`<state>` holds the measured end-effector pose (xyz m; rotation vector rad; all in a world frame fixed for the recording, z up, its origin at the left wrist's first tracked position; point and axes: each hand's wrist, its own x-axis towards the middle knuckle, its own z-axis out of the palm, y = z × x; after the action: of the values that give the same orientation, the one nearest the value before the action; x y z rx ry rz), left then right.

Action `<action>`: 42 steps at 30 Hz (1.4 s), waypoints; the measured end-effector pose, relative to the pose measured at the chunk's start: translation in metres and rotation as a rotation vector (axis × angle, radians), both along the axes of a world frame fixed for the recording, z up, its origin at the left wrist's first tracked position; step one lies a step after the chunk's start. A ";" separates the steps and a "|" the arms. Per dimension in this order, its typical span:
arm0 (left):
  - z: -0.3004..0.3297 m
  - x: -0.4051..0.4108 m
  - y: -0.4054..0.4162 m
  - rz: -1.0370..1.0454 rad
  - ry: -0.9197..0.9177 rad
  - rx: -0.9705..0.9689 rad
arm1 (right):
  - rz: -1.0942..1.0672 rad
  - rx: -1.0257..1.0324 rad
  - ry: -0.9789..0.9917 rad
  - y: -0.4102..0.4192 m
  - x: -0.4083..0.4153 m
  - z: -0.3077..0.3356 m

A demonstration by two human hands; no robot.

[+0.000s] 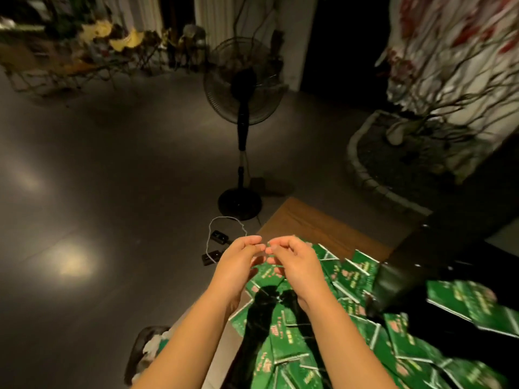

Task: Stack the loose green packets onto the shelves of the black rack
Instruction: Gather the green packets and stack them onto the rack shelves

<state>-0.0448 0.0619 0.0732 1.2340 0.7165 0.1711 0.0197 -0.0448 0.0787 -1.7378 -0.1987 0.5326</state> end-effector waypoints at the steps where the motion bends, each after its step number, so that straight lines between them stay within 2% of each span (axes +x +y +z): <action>1: 0.007 0.005 -0.012 -0.030 -0.021 0.008 | -0.030 0.016 -0.018 -0.014 0.002 0.007; 12: 0.084 0.041 -0.153 -0.241 -0.241 0.045 | -0.282 0.087 -0.279 -0.153 0.003 0.079; 18: 0.114 0.050 -0.206 -0.358 -0.312 -0.041 | -0.401 0.091 -0.378 -0.214 0.004 0.108; 23: 0.132 0.057 -0.232 -0.506 -0.355 0.041 | -0.507 0.046 -0.521 -0.246 -0.001 0.130; 26: 0.142 0.067 -0.238 -0.604 -0.436 0.203 | -0.576 -0.095 -0.748 -0.263 -0.004 0.150; 30: 0.165 0.081 -0.243 -0.646 -0.655 0.474 | -0.651 -0.316 -1.035 -0.289 0.000 0.177; 32: 0.176 0.086 -0.248 -0.642 -0.773 0.704 | -0.654 -0.410 -1.108 -0.302 0.007 0.186; 35: 0.191 0.096 -0.255 -0.524 -0.961 1.174 | -0.654 -0.561 -1.189 -0.319 0.014 0.199; 38: 0.206 0.112 -0.267 -0.591 -1.048 1.451 | -0.573 -0.858 -1.103 -0.343 0.022 0.213; 40: 0.214 0.123 -0.279 -0.705 -0.962 1.554 | -0.442 -1.090 -0.851 -0.360 0.029 0.222; 42: 0.218 0.133 -0.289 -0.773 -0.804 1.697 | -0.298 -1.206 -0.677 -0.372 0.037 0.226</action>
<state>0.0877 -0.2270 0.2907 2.6490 -0.9250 0.6419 0.0566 -0.4167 0.3051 -3.0237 -0.0747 -0.2881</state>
